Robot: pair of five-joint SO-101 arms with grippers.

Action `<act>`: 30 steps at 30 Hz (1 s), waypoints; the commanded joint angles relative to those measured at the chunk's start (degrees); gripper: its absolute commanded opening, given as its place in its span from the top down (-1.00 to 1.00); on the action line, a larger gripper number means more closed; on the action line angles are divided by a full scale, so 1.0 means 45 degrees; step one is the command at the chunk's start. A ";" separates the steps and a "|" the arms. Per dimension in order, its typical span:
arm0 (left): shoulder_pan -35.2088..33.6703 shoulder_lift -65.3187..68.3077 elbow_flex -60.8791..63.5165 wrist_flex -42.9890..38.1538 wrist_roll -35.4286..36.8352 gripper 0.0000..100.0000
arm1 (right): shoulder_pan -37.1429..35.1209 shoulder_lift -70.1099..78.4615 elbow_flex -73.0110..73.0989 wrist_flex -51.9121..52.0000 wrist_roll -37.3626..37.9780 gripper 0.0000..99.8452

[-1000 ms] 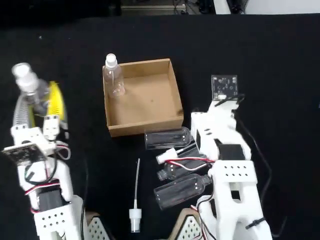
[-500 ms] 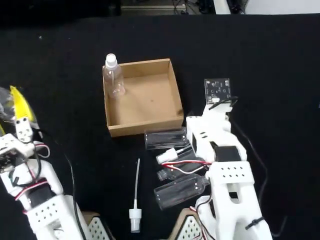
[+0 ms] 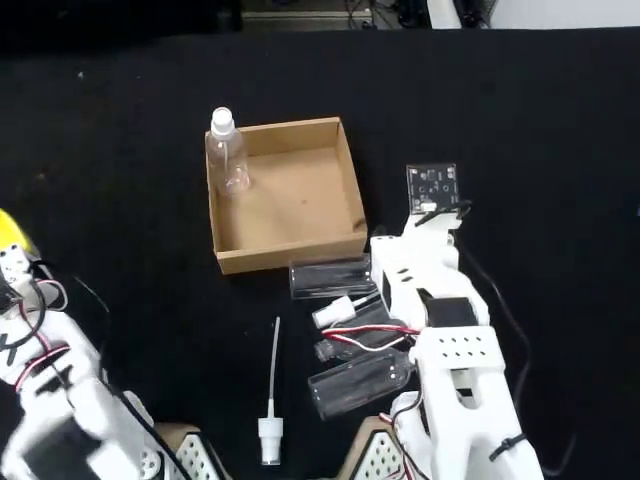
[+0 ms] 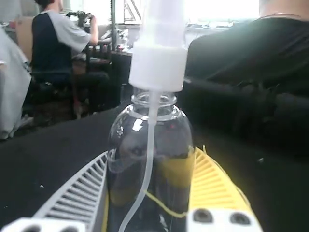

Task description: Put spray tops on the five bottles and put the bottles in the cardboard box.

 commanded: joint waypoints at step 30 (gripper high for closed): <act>-0.1827 1.2894 -0.4620 -0.8264 0.0059 0.71 | -0.0117 0.0010 -0.0068 -0.0391 0.0059 0.72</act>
